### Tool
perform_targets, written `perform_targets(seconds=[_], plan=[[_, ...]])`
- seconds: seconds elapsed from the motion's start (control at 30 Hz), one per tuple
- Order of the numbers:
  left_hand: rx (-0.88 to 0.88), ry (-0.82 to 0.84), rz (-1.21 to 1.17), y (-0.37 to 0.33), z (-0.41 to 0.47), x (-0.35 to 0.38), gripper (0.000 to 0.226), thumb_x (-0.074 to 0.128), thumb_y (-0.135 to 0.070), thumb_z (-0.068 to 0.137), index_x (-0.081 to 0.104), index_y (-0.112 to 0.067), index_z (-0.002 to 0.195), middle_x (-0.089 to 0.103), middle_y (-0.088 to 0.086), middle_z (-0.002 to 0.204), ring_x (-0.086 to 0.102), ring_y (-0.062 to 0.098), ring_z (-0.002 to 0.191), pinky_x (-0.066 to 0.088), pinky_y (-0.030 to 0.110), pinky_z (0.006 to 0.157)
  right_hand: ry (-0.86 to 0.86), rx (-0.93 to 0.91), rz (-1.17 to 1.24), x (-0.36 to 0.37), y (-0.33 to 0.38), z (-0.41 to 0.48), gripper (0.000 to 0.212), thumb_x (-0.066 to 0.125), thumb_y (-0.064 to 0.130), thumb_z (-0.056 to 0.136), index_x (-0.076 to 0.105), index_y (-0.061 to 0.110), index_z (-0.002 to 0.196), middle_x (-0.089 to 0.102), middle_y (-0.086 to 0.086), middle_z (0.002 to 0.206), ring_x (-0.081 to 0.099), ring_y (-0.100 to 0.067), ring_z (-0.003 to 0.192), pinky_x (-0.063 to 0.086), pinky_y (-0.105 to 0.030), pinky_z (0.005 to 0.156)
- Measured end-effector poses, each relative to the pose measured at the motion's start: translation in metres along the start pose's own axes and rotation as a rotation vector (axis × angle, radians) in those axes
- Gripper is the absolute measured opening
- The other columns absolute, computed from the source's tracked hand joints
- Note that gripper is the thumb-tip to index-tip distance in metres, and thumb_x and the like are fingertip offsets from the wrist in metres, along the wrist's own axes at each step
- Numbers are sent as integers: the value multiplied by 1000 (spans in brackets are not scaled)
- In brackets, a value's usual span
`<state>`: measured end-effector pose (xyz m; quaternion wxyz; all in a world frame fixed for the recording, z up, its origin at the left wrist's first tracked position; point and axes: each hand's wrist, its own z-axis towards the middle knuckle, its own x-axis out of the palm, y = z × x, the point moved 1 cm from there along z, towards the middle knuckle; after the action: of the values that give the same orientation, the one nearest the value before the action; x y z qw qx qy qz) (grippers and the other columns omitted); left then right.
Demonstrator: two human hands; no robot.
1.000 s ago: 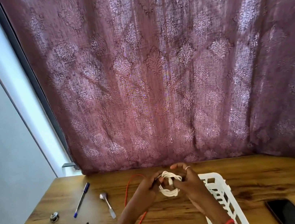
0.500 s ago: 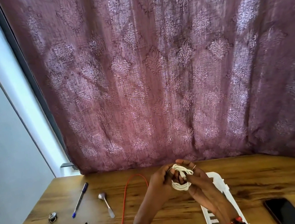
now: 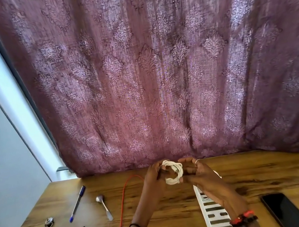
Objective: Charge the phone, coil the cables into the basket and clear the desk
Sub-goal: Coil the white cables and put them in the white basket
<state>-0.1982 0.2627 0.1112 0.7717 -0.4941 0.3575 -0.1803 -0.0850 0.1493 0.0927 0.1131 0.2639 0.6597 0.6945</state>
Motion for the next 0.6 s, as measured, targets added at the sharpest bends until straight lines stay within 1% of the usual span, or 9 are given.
perform_targets(seconds=[0.1, 0.13, 0.17, 0.23, 0.27, 0.37, 0.47, 0.53, 0.6], plan=[[-39, 8, 1, 6, 3, -3, 24, 53, 5, 89, 62, -4, 109, 67, 7, 102, 61, 16, 95, 48, 26, 84, -167, -8, 15, -1, -2, 4, 36, 60, -17, 75, 59, 6, 103, 74, -8, 89, 67, -20, 89, 53, -27, 79], [-55, 1, -10, 9, 2, -3, 21, 53, 4, 89, 62, -7, 104, 68, 4, 96, 62, 18, 91, 49, 27, 80, -195, -7, -2, 0, -2, 5, 33, 58, -17, 77, 62, 7, 99, 74, -7, 88, 67, -19, 88, 54, -25, 76], [-79, -10, -22, 12, 0, -2, 18, 54, 4, 89, 62, -8, 99, 67, -1, 88, 62, 17, 82, 49, 23, 72, -210, -11, -37, 1, -3, 6, 30, 57, -15, 79, 64, 8, 96, 74, -6, 88, 68, -20, 89, 54, -25, 75], [-148, -22, -85, 20, -1, 2, 15, 51, 6, 90, 61, 1, 100, 63, -4, 75, 57, 13, 63, 45, 17, 56, -226, -23, -150, 1, -4, 6, 26, 60, -9, 81, 67, 13, 94, 74, -6, 92, 68, -21, 92, 55, -30, 80], [-192, -19, -138, 24, -2, 6, 18, 48, 7, 91, 60, 7, 104, 62, -1, 73, 54, 13, 59, 44, 18, 52, -231, -23, -221, 0, -5, 5, 23, 64, -3, 81, 68, 15, 94, 74, -5, 93, 68, -20, 93, 55, -33, 84], [-345, -9, -341, 30, -5, 23, 20, 45, 6, 93, 56, 9, 110, 64, 12, 85, 58, 20, 68, 49, 27, 56, -275, 13, -361, -8, -10, 1, 22, 75, 10, 75, 68, 19, 94, 73, -6, 92, 69, -22, 90, 56, -41, 86], [-453, 42, -523, 28, -17, 48, 17, 47, 2, 94, 55, 5, 109, 66, 15, 95, 64, 21, 78, 54, 28, 60, -391, 58, -423, -22, -16, -4, 23, 75, 8, 74, 66, 12, 94, 72, -11, 91, 69, -25, 86, 57, -45, 82], [-471, 85, -540, 25, -23, 64, 17, 47, 1, 94, 56, 2, 109, 67, 11, 94, 64, 19, 79, 55, 25, 60, -448, 80, -475, -35, -18, -8, 17, 73, 6, 75, 66, 10, 91, 73, -13, 90, 69, -26, 84, 56, -45, 81], [-469, 128, -520, 26, -25, 77, 17, 48, -1, 94, 58, 0, 108, 68, 11, 97, 65, 20, 85, 56, 27, 69, -463, 99, -513, -49, -20, -12, 14, 71, 6, 77, 67, 9, 91, 72, -11, 90, 68, -26, 85, 55, -45, 82]])
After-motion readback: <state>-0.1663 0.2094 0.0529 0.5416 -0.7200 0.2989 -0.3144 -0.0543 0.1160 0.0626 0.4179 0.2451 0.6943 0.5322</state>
